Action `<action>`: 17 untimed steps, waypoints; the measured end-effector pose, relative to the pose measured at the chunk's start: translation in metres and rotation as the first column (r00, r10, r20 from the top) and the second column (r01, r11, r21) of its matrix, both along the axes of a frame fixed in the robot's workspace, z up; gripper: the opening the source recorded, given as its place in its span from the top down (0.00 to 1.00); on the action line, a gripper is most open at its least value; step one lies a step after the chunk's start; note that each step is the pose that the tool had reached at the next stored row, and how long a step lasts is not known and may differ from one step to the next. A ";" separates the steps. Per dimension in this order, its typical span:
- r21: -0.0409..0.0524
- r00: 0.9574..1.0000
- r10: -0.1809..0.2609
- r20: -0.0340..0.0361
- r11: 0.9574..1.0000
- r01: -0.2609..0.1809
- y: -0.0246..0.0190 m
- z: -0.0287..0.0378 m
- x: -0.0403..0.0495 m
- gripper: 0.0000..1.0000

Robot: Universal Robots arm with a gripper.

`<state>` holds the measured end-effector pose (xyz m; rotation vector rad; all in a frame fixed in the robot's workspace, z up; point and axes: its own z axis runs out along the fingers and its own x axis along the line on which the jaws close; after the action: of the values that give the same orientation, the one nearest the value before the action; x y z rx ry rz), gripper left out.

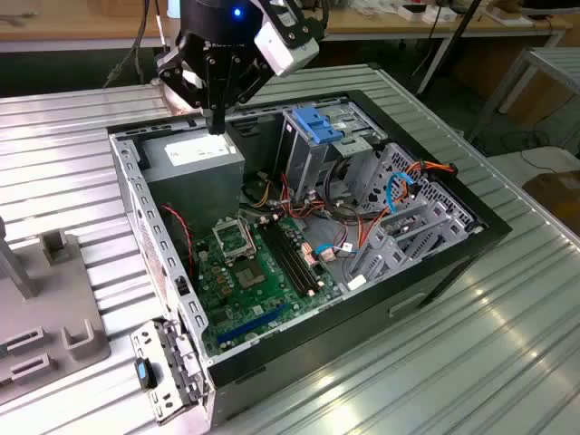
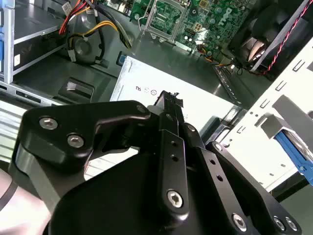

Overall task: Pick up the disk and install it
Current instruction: 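Reach for the disk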

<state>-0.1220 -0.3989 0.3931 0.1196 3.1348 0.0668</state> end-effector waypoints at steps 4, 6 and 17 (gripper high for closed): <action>0.000 1.000 0.000 -0.002 1.000 0.000 0.0000 0.0000 0.0000 0.89; 0.000 1.000 0.000 -0.002 1.000 0.000 0.0000 0.0000 0.0000 0.89; 0.000 1.000 0.000 -0.004 1.000 0.000 0.0000 0.0000 -0.0055 0.89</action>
<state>-0.1275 -0.3989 0.3931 0.1199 3.1387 0.0667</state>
